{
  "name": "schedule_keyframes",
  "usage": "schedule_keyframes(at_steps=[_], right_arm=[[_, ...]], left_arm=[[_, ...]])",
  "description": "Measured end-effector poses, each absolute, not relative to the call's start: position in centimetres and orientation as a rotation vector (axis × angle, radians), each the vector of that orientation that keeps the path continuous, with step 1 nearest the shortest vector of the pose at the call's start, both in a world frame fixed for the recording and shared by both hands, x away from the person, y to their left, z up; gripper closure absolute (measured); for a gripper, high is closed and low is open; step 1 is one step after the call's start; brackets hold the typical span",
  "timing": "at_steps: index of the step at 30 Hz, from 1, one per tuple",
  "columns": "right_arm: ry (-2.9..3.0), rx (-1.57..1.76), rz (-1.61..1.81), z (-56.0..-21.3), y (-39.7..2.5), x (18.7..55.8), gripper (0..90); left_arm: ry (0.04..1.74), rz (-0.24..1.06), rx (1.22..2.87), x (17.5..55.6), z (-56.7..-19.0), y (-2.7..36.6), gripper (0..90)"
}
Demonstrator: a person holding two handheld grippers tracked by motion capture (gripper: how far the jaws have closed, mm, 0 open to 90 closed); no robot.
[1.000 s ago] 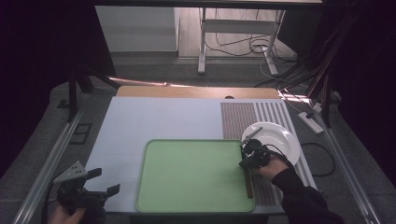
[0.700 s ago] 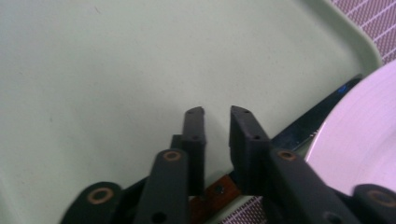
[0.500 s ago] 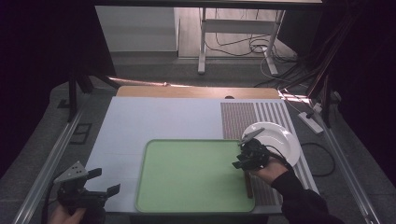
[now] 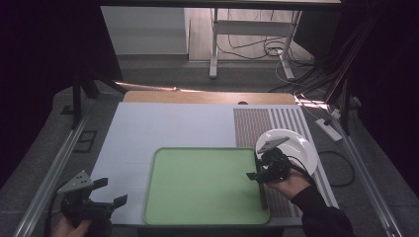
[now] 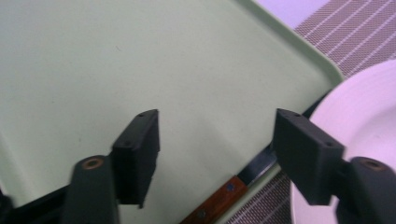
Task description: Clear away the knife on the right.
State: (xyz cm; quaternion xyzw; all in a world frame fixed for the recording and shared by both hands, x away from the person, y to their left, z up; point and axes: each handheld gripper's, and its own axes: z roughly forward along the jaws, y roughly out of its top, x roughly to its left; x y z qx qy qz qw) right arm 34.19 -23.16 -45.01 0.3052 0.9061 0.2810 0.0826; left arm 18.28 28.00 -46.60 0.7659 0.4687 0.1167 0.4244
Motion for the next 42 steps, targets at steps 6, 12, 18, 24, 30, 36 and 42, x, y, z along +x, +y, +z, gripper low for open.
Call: schedule_keyframes(at_steps=[6,12,18,24,30,36,42], right_arm=[[2.649,0.944,0.828,-44.9,-23.8,33.7,19.4],[2.626,0.983,0.843,-44.9,-24.6,33.2,11.6],[2.633,1.025,0.859,-45.1,-25.1,32.8,9.0],[2.616,1.021,0.87,-45.3,-25.7,32.4,3.1],[2.591,1.048,0.904,-45.3,-26.5,31.9,1.3],[2.545,1.08,0.913,-45.1,-27.6,31.3,0.3],[2.497,1.09,0.924,-44.7,-28.6,30.4,0.3]], left_arm=[[1.173,0.292,1.916,18.3,-46.6,28.0,3.4],[1.172,0.292,1.915,18.3,-46.6,28.0,3.4],[1.171,0.293,1.917,18.3,-46.6,28.0,3.4],[1.172,0.292,1.914,18.2,-46.6,28.0,3.5],[1.172,0.292,1.914,18.2,-46.6,28.0,3.4],[1.171,0.292,1.914,18.2,-46.6,28.1,3.5],[1.172,0.291,1.911,18.2,-46.6,28.1,3.4]])
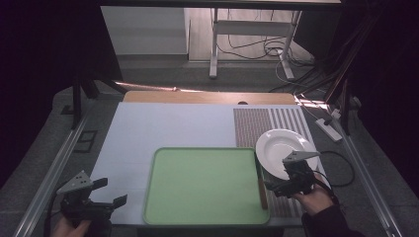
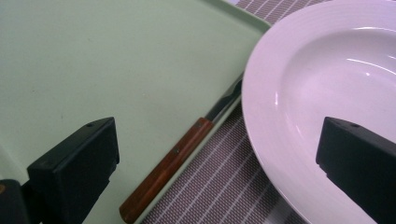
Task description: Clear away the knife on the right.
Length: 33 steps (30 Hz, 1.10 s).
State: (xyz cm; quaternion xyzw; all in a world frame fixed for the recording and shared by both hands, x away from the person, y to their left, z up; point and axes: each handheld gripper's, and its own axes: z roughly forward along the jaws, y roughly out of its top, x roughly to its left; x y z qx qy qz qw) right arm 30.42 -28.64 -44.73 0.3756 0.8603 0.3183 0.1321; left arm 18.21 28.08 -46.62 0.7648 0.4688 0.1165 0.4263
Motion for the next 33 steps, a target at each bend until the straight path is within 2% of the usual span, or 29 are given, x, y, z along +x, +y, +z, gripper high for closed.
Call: schedule_keyframes(at_steps=[33], right_arm=[[2.324,1.178,0.933,-44.1,-32.7,26.7,0.0]], left_arm=[[1.171,0.292,1.909,18.2,-46.6,28.1,3.4]])
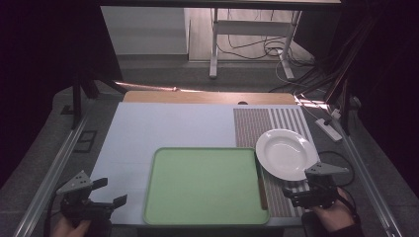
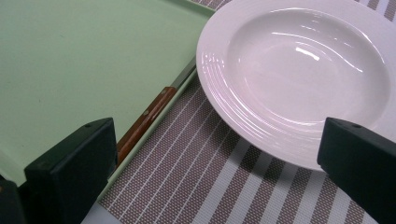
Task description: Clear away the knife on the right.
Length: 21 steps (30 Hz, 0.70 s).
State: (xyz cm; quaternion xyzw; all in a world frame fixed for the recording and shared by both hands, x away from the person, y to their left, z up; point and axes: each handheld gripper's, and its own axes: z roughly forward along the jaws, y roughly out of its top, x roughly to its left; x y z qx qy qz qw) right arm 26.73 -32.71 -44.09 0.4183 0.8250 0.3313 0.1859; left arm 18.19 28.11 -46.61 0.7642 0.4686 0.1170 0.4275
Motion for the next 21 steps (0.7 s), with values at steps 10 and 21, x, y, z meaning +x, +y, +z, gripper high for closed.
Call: schedule_keyframes(at_steps=[10,21], right_arm=[[2.289,1.197,0.93,-44.0,-33.6,26.3,0.0],[2.258,1.219,0.919,-43.9,-34.0,25.9,0.0]], left_arm=[[1.172,0.292,1.905,18.2,-46.6,28.2,3.4],[1.178,0.292,1.898,18.2,-46.6,28.2,3.2]])
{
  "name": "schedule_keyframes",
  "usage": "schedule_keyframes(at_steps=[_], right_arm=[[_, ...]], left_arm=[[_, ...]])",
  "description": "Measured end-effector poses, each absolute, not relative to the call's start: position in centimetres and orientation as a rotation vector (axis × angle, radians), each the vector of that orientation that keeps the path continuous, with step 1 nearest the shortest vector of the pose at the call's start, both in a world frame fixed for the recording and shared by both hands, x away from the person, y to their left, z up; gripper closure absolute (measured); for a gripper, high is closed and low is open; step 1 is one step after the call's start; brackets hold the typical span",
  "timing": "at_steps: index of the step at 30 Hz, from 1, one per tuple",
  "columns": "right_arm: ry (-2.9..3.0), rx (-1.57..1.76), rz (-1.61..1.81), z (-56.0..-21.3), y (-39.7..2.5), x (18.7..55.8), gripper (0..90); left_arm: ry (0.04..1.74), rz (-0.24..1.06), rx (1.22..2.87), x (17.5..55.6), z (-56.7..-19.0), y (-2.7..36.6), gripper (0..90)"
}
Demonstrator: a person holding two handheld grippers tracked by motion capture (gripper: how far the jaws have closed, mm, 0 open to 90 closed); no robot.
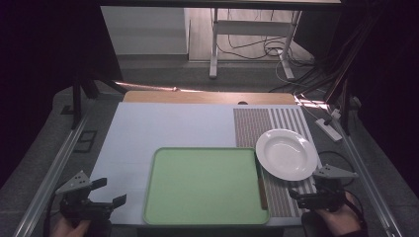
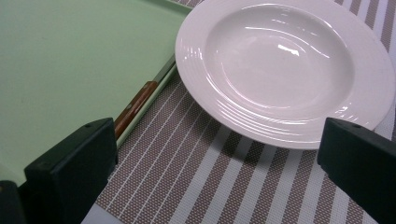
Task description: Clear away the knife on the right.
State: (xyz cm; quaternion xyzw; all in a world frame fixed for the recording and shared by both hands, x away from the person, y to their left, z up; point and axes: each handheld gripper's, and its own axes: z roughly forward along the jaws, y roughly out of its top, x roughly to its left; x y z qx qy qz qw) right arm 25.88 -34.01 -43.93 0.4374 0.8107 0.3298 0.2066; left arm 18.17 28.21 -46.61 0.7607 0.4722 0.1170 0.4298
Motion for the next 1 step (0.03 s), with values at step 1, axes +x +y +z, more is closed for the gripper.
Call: schedule_keyframes(at_steps=[1], right_arm=[[2.259,1.218,0.912,-43.94,-34.01,25.89,0.0]], left_arm=[[1.177,0.292,1.898,18.2,-46.6,28.19,3.2]])
